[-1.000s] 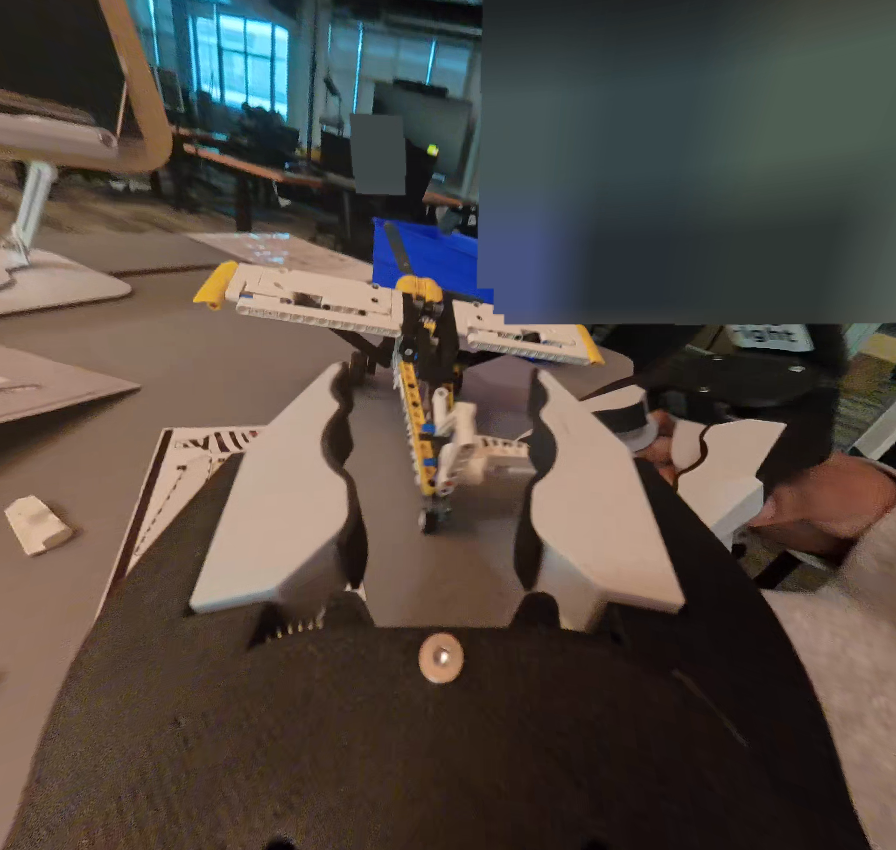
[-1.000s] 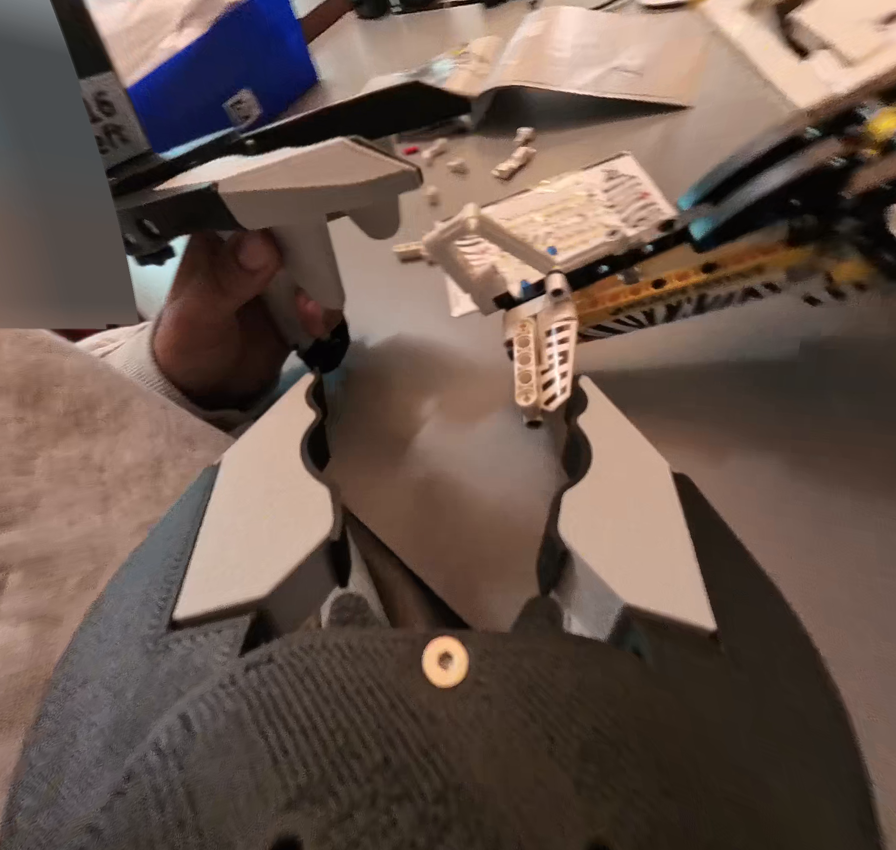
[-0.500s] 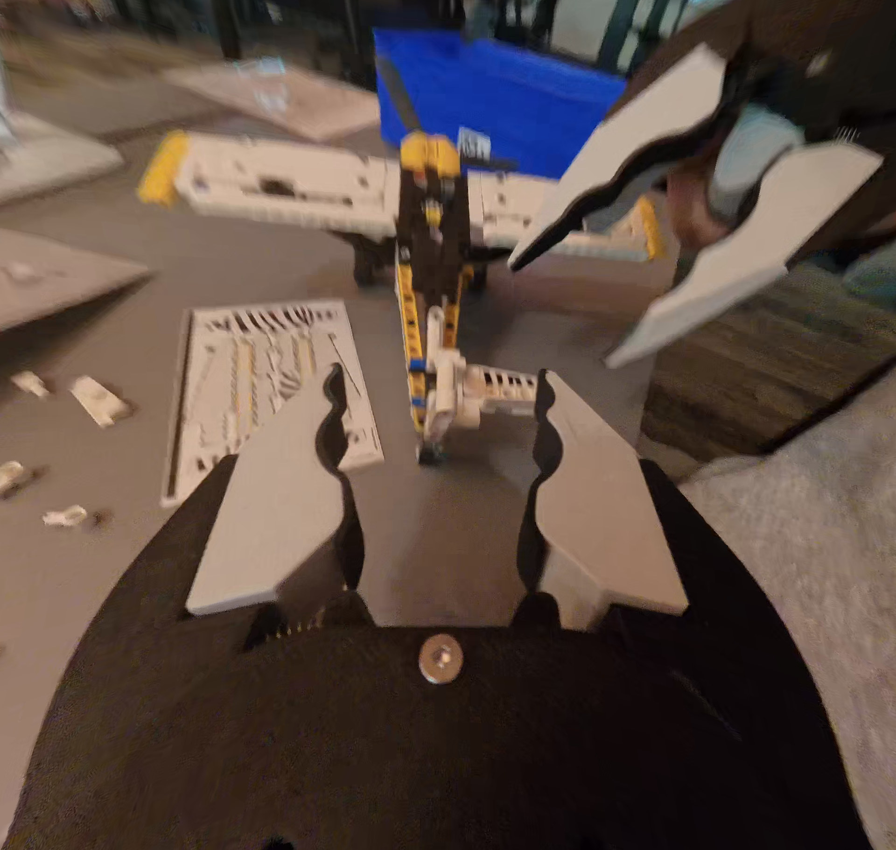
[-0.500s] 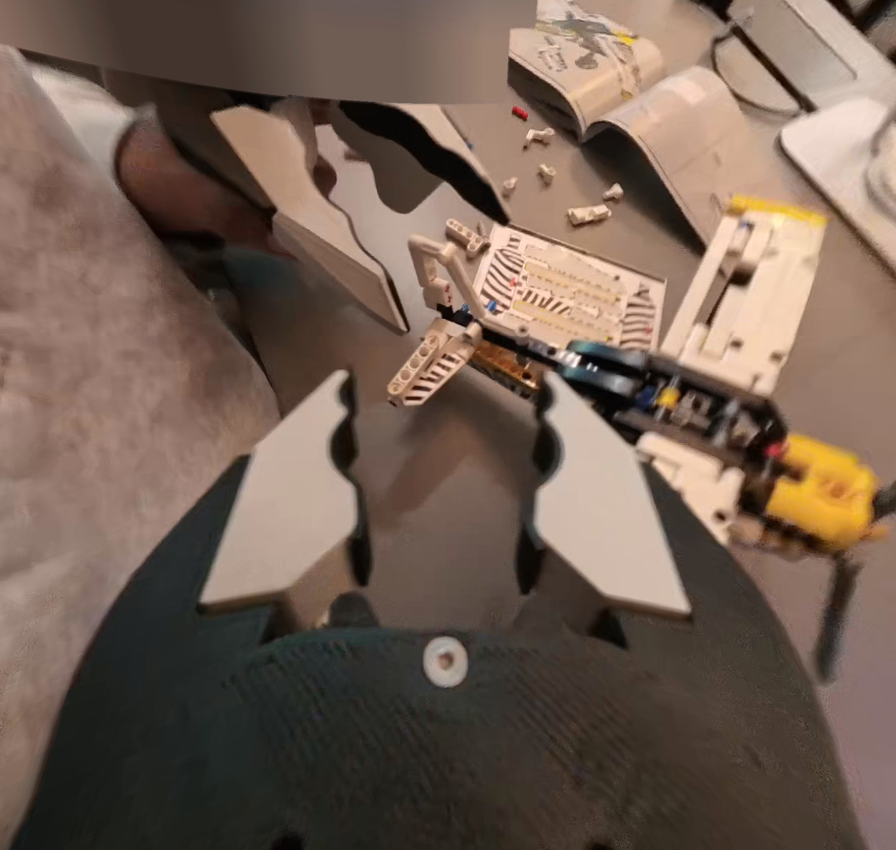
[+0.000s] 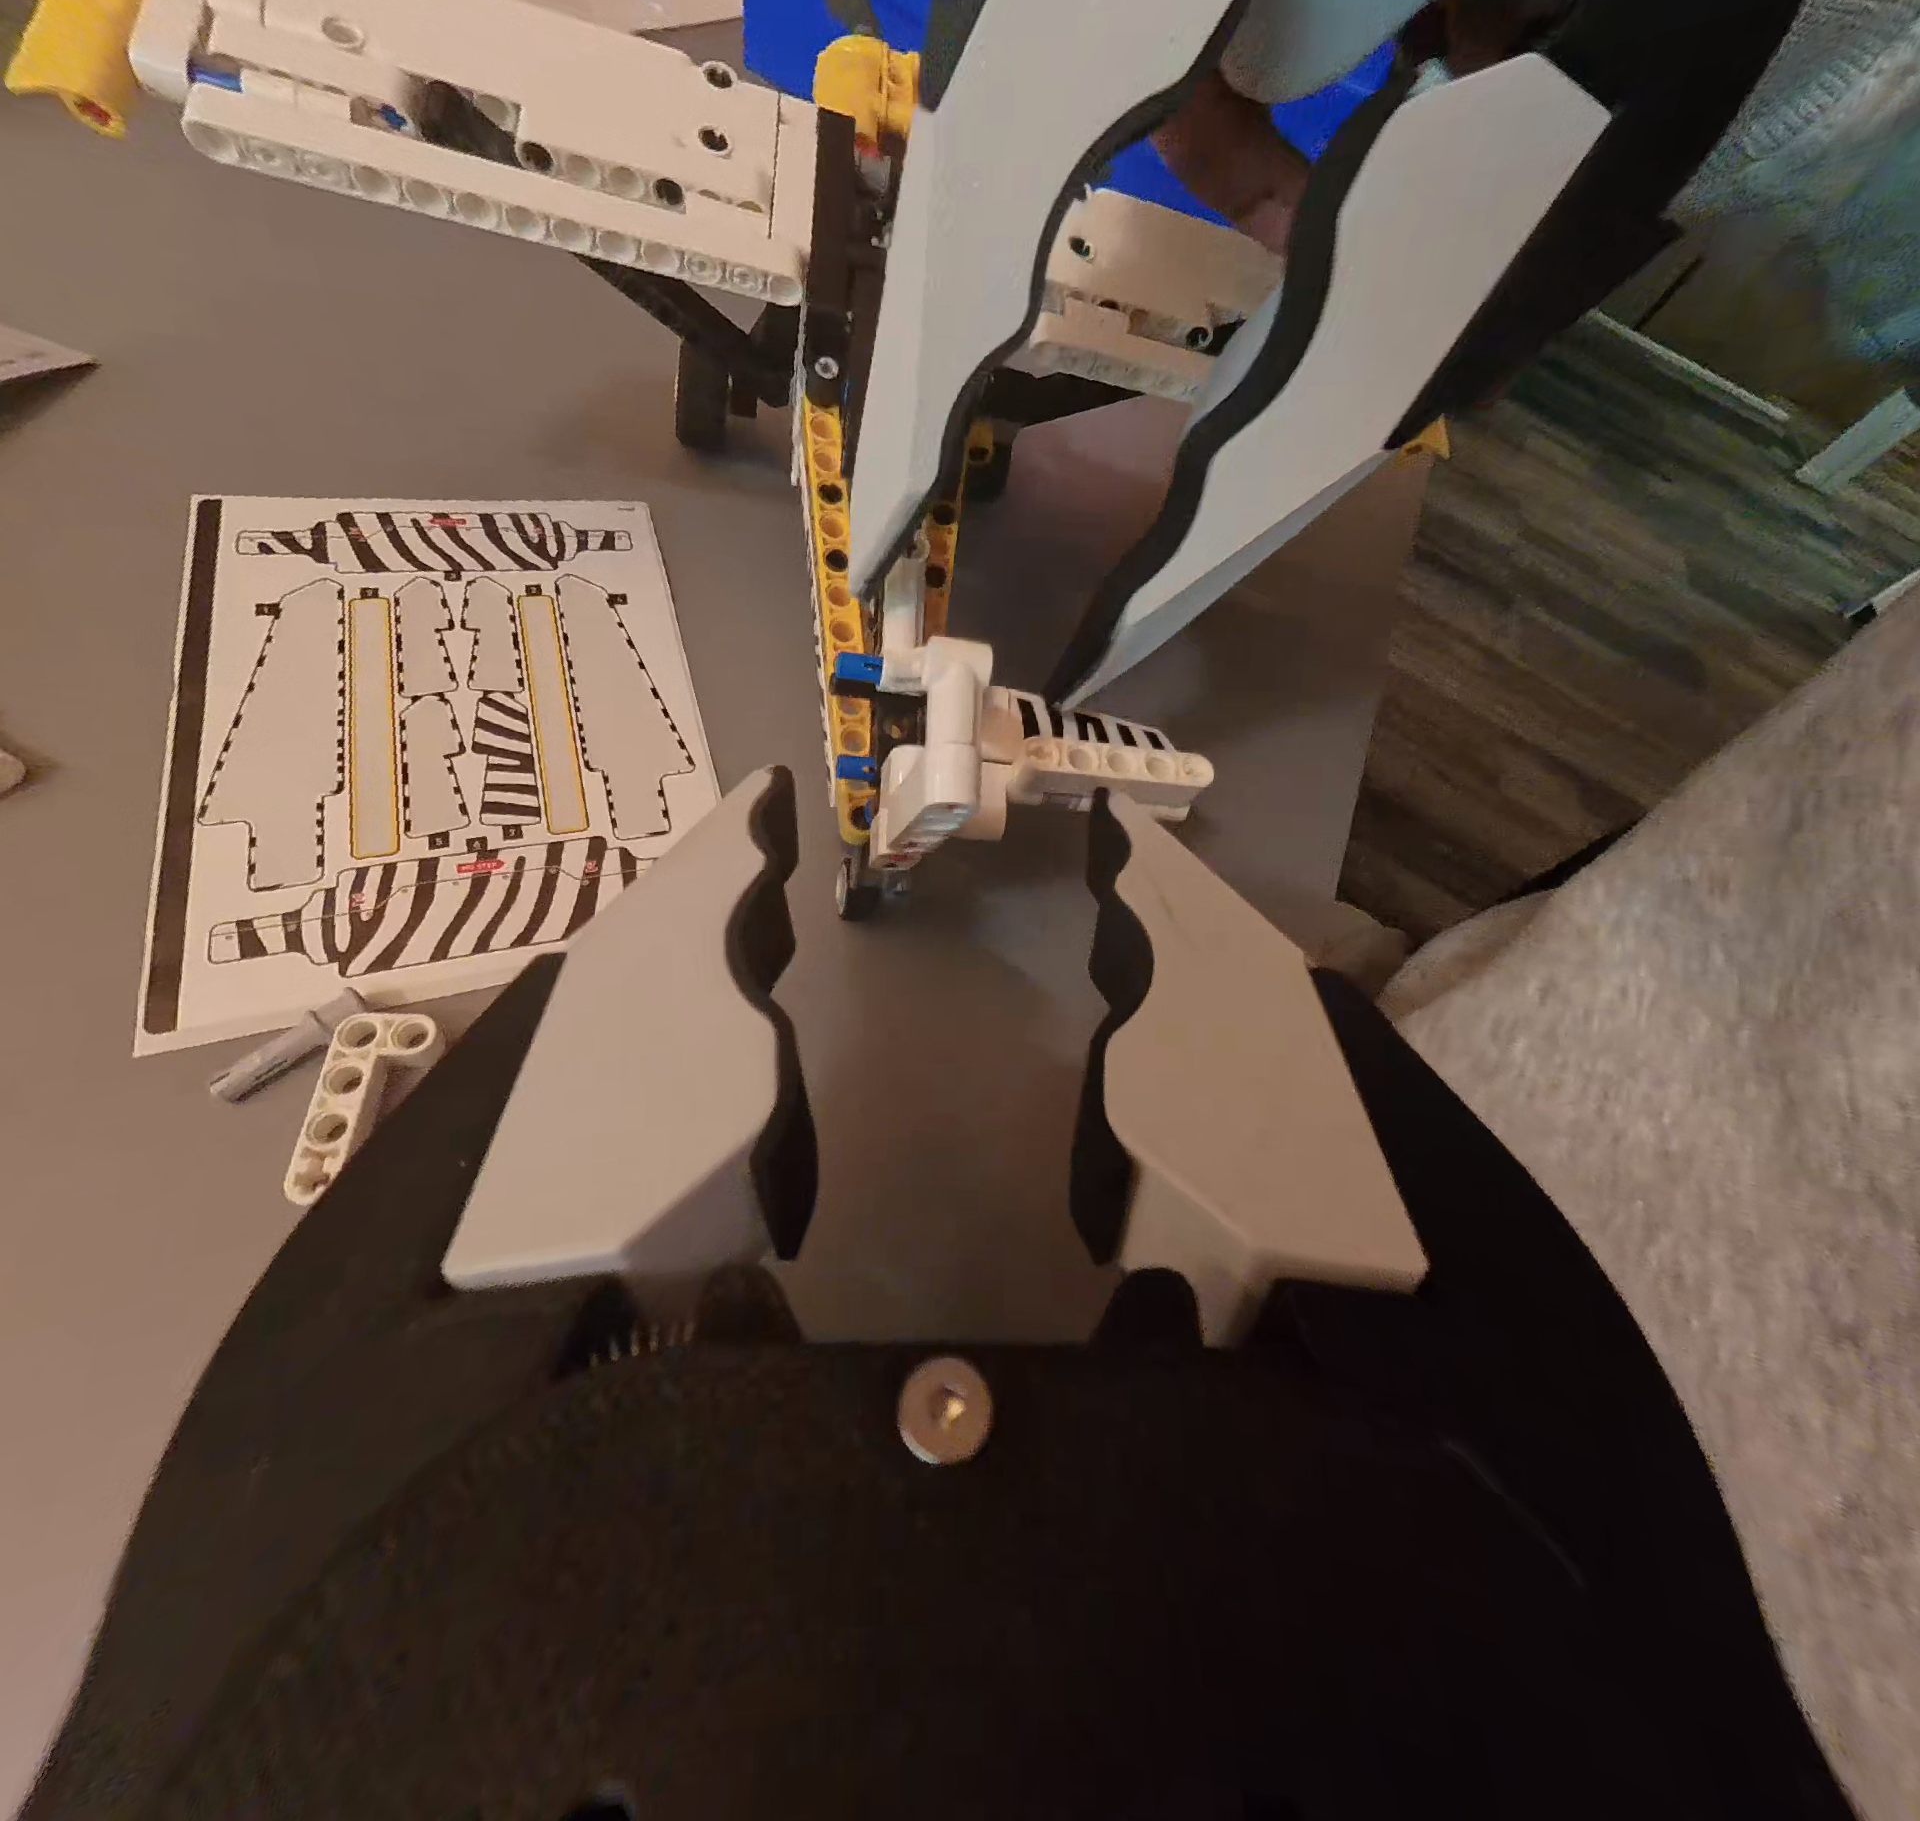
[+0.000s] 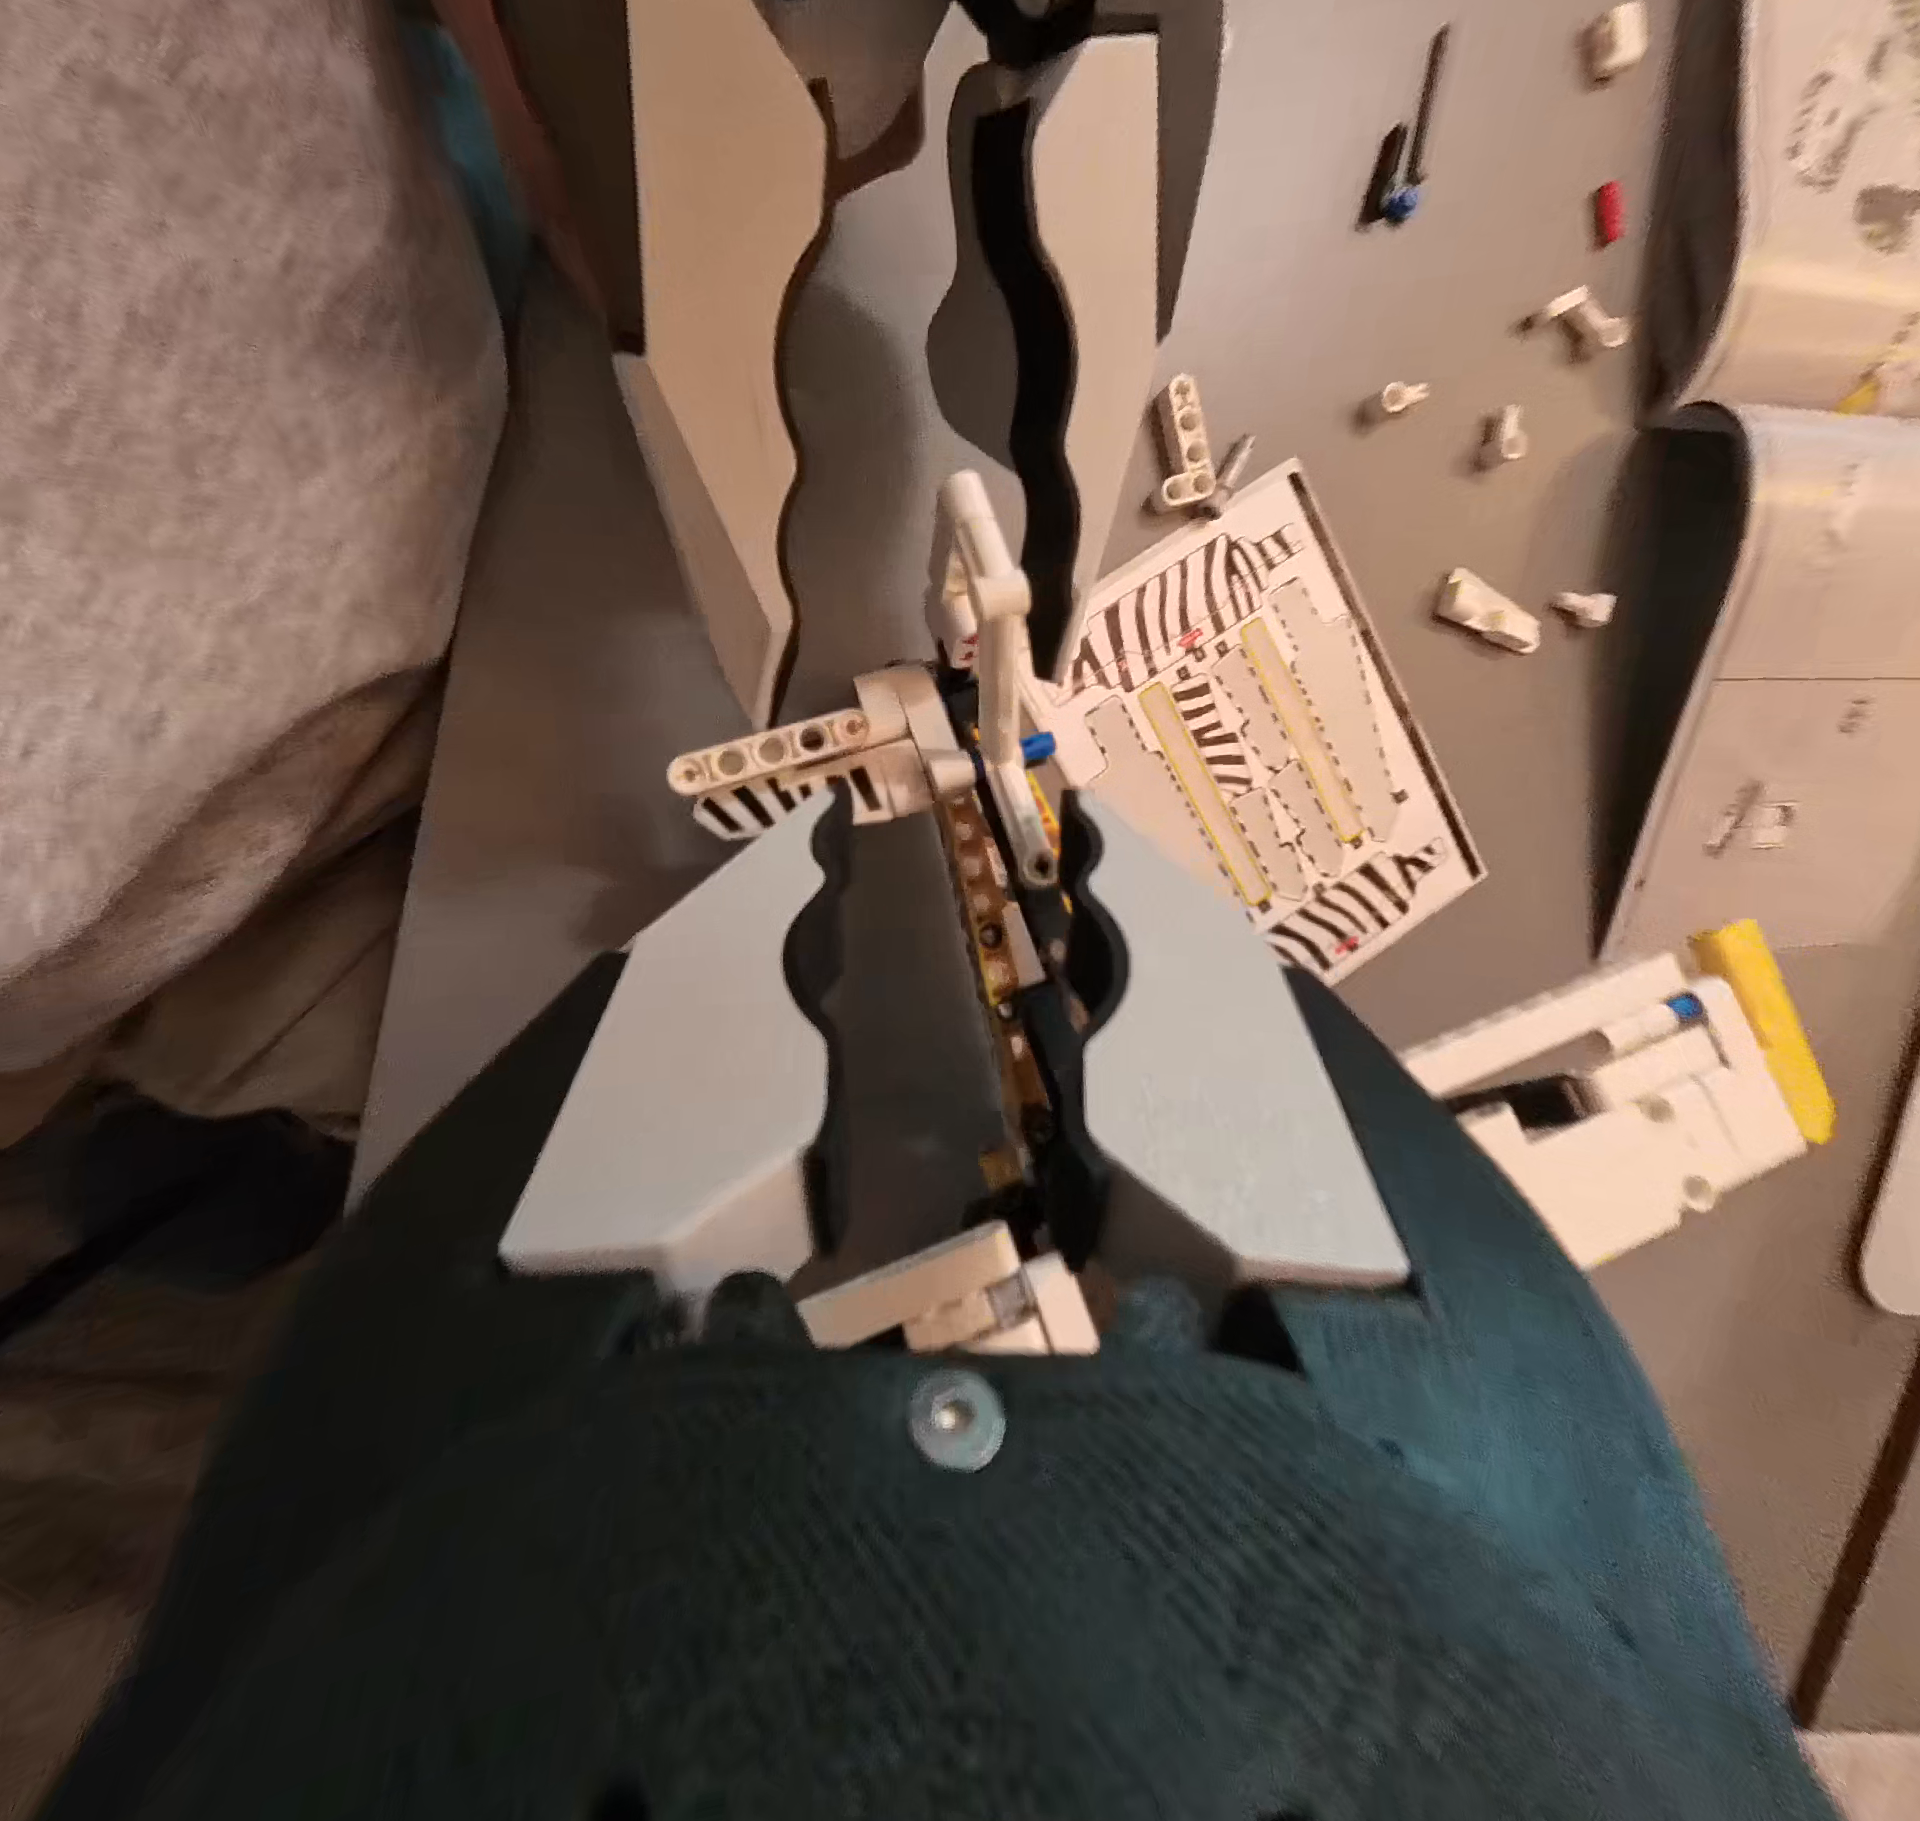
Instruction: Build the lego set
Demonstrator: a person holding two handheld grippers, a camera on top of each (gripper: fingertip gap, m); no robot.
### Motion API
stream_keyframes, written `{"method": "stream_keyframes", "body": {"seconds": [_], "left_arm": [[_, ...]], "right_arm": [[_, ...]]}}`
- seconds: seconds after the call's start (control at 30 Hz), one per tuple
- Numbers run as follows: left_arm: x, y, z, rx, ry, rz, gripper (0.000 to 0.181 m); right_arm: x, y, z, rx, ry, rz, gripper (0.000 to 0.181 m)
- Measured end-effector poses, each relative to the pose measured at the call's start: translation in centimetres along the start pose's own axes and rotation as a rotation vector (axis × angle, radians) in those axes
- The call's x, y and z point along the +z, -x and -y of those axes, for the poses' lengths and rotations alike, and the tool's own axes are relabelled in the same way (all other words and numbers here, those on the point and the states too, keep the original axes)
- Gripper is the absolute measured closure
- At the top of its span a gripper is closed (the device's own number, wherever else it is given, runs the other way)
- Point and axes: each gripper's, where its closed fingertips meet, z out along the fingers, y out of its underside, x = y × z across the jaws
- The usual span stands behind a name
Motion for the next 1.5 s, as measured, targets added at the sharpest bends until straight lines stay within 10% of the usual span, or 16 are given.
{"method": "stream_keyframes", "body": {"seconds": [1.5], "left_arm": [[2.0, 0.2, 1.0, 0.232, 0.026, -0.003, 0.150]], "right_arm": [[-0.2, -0.9, -2.0, -0.051, -0.076, 0.047, 0.159]]}}
